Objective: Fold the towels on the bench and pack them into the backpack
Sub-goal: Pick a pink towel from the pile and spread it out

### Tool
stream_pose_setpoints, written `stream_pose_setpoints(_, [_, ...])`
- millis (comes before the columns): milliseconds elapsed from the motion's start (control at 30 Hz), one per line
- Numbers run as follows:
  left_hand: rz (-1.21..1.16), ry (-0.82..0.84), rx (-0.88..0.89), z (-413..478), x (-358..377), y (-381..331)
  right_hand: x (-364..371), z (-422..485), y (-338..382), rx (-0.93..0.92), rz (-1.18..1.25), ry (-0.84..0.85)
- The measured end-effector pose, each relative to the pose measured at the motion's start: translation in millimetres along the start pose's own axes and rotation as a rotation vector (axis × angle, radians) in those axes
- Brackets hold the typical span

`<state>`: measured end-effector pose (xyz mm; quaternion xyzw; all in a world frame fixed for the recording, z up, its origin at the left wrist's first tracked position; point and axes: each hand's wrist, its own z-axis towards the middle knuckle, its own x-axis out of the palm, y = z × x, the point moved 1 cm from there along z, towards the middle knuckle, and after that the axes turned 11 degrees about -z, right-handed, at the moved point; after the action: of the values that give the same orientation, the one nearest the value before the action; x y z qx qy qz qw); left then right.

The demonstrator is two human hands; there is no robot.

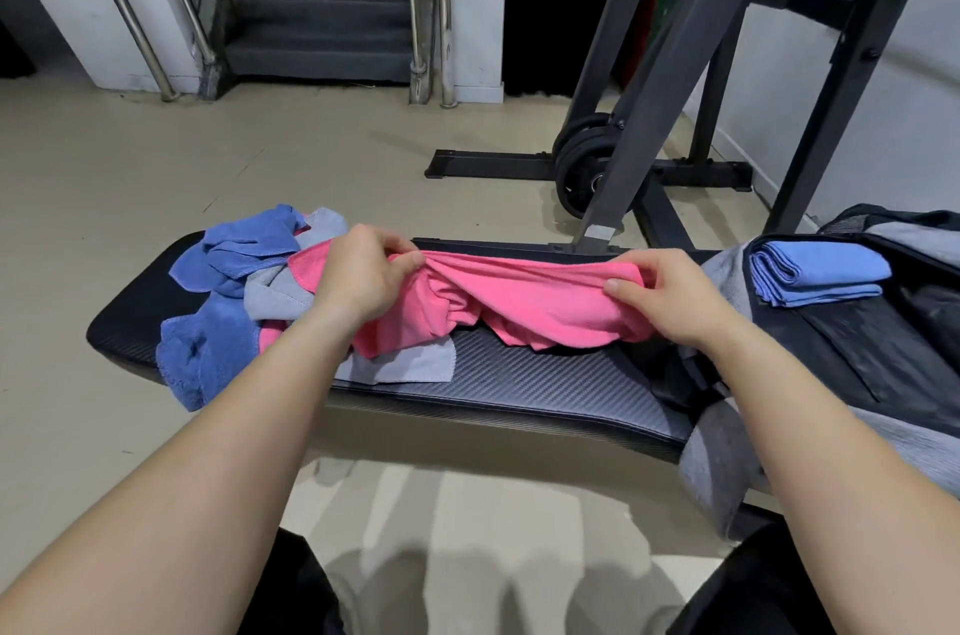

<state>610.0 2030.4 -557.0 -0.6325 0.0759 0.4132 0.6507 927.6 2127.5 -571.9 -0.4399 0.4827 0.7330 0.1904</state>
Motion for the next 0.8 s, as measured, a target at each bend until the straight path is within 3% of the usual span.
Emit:
stream_pose_setpoints(100, [-0.022,0.073,-0.024,-0.6,2.4,4.2,-3.1,-1.7,-2.0,0.033,0.118,-0.045])
stream_pose_setpoints(233, [-0.083,0.095,-0.027,-6.1,9.2,-6.3,3.3,-0.2,-1.6,0.113,0.050,-0.040])
stream_pose_setpoints(400, [-0.420,0.212,-0.140,-24.5,26.3,-31.8,10.9,-2.3,21.0,0.122,-0.072,-0.100])
stream_pose_setpoints(500, [-0.485,0.324,-0.158,-37.2,35.0,-48.4,12.5,-2.2,42.2,0.123,-0.004,-0.153])
stream_pose_setpoints(667, [-0.577,0.428,-0.170,-45.5,43.6,-55.7,24.9,-9.9,64.3,0.086,0.194,-0.038])
stream_pose_setpoints(800, [-0.505,0.447,-0.093,-44.8,44.3,-50.8,30.3,-12.6,72.4,0.081,0.279,0.035])
